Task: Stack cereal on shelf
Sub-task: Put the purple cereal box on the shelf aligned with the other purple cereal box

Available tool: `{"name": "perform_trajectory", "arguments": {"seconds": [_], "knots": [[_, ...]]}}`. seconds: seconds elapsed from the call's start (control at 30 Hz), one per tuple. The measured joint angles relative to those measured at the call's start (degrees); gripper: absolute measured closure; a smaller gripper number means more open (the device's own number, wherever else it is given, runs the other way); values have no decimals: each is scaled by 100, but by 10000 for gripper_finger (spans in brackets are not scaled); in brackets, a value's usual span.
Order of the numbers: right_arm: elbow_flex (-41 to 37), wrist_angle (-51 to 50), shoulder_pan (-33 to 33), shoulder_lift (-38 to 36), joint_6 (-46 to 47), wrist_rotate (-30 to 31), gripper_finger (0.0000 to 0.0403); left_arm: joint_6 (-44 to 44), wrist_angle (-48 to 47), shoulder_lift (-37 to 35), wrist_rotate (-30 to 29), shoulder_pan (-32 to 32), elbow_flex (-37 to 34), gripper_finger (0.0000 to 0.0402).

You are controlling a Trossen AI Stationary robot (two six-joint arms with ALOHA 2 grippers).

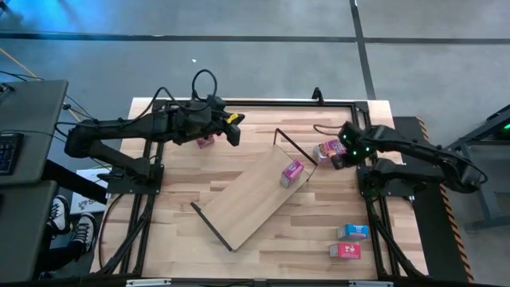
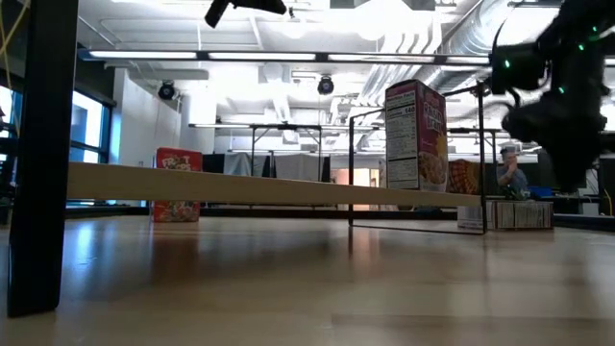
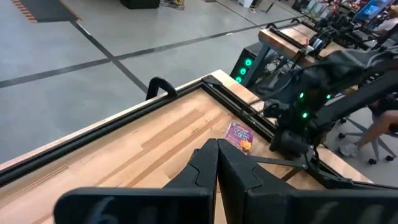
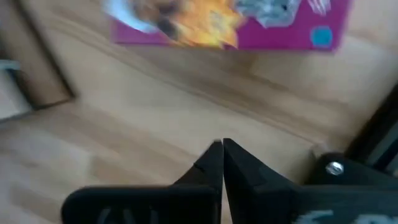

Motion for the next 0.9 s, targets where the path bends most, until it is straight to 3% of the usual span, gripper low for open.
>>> {"name": "perform_trajectory", "arguments": {"seconds": [0.2,0.37,0.47,0.6,0.7,0.9], "knots": [[-547,901,-76,64,412,952,403,1,156,-40,-59,0,0,401],[-632,1335,-208,375,1088,2195,403,-1,300,-42,-59,0,0,401],[-632,2431,-216,551,1510,2759,403,-98,293,-37,-55,0,0,401],[-630,4120,-404,951,1553,2841,403,-135,293,-37,-50,0,0,402],[-629,5159,-734,1310,1082,2644,403,-137,298,-37,-50,0,0,402],[-257,5314,-1093,1130,330,1634,403,-136,301,-57,-42,0,0,402]]}}
